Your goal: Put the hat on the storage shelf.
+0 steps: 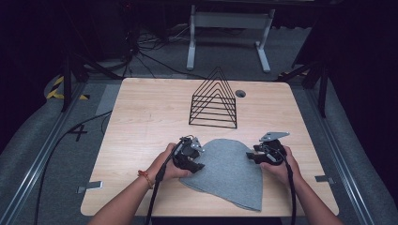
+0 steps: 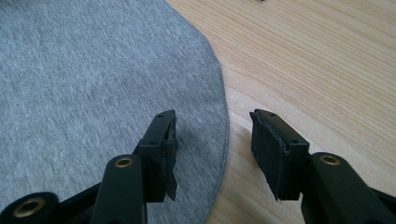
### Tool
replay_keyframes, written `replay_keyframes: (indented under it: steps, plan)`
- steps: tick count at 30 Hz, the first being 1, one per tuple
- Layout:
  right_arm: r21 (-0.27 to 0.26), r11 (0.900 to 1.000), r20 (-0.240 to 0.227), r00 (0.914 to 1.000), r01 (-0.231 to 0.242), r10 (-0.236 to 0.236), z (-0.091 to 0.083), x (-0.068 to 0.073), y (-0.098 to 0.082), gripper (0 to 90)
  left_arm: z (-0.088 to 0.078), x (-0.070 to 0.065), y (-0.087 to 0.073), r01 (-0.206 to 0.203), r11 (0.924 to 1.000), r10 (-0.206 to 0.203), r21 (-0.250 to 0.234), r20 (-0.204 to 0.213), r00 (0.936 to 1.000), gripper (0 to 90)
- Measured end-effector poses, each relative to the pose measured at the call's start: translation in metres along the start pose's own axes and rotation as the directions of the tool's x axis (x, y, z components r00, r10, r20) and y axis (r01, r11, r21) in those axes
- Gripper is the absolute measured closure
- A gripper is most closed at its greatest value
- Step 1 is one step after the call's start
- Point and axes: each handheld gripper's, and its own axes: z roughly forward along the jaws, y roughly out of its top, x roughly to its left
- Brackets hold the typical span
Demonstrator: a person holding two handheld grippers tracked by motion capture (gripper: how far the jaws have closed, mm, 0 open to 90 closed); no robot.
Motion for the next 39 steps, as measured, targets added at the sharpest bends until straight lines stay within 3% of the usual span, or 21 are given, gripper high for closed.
replay_keyframes:
  steps: [2,5,6,9,13,16,19,22,27,30,32,35,39]
  plan:
    - [0.0,1.0,-0.007,1.0,0.004,-0.004,0.001,0.0,0.001,50.9,0.003,0.01,0.004,0.045,0.9988,-0.046,-0.018,-0.039,0.9982,35.8]
    - [0.014,1.0,0.019,0.9998,0.002,-0.002,-0.001,0.001,0.001,44.1,0.008,0.023,0.011,0.068,0.9976,-0.069,-0.014,-0.074,0.9949,32.8]
    - [0.016,1.0,0.013,0.9999,0.006,-0.007,-0.002,0.001,0.001,43.2,0.011,0.027,0.012,0.095,0.9952,-0.096,-0.023,-0.068,0.993,31.5]
    - [0.021,1.0,0.001,1.0,0.008,-0.008,-0.006,0.003,0.0,42.2,0.015,0.032,0.015,0.096,0.9949,-0.097,-0.032,-0.049,0.9941,30.6]
    - [0.065,0.997,0.012,0.9992,0.038,-0.038,-0.009,0.011,-0.003,40.9,0.017,0.029,0.016,0.081,0.9959,-0.083,-0.042,-0.06,0.9947,31.1]
    - [0.09,0.996,0.019,0.9996,0.018,-0.02,-0.014,0.014,-0.007,38.3,0.017,0.027,0.015,0.087,0.9952,-0.09,-0.045,-0.059,0.9942,32.3]
    - [0.109,0.994,0.019,0.9998,-0.001,-0.001,-0.017,0.017,-0.01,38.3,0.016,0.026,0.015,0.066,0.9968,-0.068,-0.045,-0.05,0.9964,37.4]
    - [0.102,0.994,0.029,0.9993,-0.027,0.024,-0.018,0.019,-0.011,42.1,0.015,0.023,0.016,0.051,0.9978,-0.053,-0.041,-0.034,0.998,46.8]
    - [0.081,0.996,0.025,0.9986,-0.049,0.047,-0.016,0.019,-0.009,64.0,0.014,0.023,0.016,0.032,0.9985,-0.033,-0.045,-0.005,0.9995,62.6]
    - [0.066,0.994,0.015,0.9958,-0.091,0.09,-0.016,0.015,-0.009,76.5,0.014,0.024,0.016,0.048,0.9977,-0.047,-0.048,0.021,0.9987,74.0]
    - [0.056,0.99,-0.016,0.9915,-0.128,0.129,-0.015,0.01,-0.01,82.7,0.015,0.025,0.015,0.074,0.9954,-0.071,-0.062,0.042,0.9966,80.3]
    - [0.038,0.986,-0.055,0.9847,-0.163,0.165,-0.013,0.004,-0.011,86.2,0.016,0.027,0.016,0.078,0.9948,-0.075,-0.065,0.054,0.9957,84.7]
    - [0.02,0.988,-0.048,0.9872,-0.151,0.152,-0.013,0.003,-0.011,87.5,0.015,0.029,0.017,0.086,0.9935,-0.082,-0.074,0.05,0.9954,85.3]
